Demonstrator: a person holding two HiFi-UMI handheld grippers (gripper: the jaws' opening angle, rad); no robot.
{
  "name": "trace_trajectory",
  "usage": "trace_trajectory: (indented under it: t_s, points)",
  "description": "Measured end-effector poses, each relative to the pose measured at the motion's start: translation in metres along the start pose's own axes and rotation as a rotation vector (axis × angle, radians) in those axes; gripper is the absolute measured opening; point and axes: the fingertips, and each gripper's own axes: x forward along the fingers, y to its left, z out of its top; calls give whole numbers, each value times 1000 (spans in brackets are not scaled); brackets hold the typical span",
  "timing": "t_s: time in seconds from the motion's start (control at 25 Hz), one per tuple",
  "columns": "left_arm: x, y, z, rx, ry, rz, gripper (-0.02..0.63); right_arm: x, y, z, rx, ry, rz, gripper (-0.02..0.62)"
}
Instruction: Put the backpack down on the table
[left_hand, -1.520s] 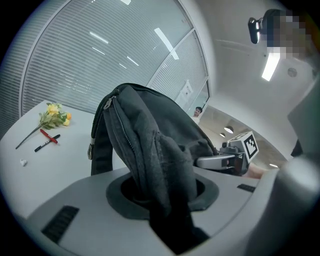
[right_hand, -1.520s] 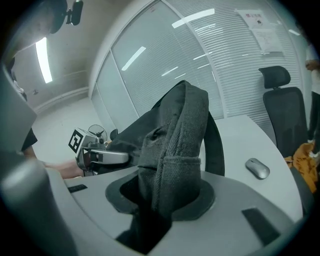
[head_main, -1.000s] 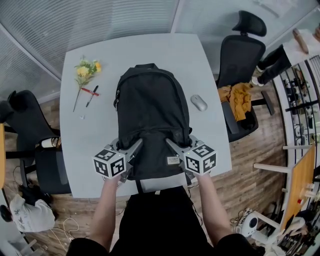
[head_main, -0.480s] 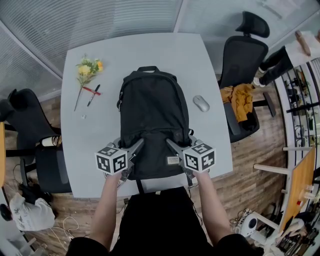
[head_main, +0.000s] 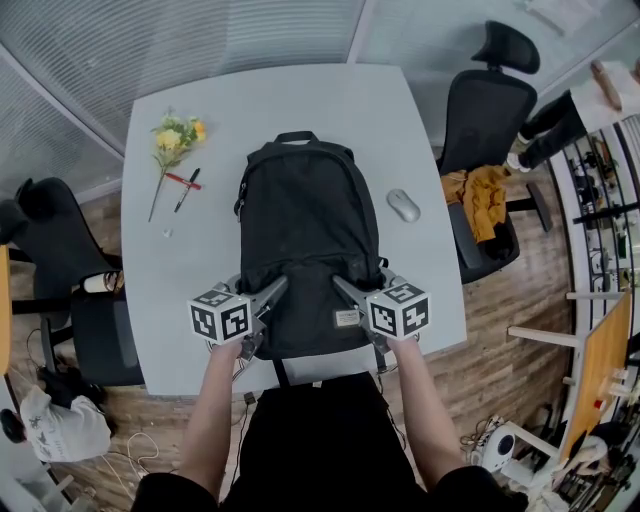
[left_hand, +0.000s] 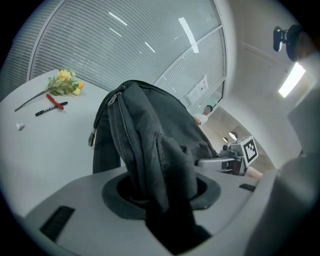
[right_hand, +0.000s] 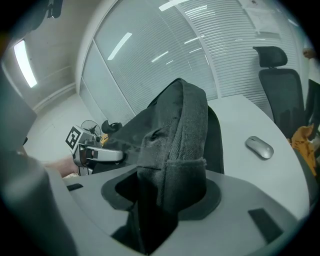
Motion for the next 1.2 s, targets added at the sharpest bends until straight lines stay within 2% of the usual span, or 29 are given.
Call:
trace_trajectory:
  t_s: [0.48, 1.2]
  points:
    - [1, 6, -4, -53, 8, -11, 203, -1, -9, -4, 19, 0, -47, 264]
    - [-9, 13, -5, -34, -2, 41, 262, -11, -20, -8, 27, 28, -120, 353]
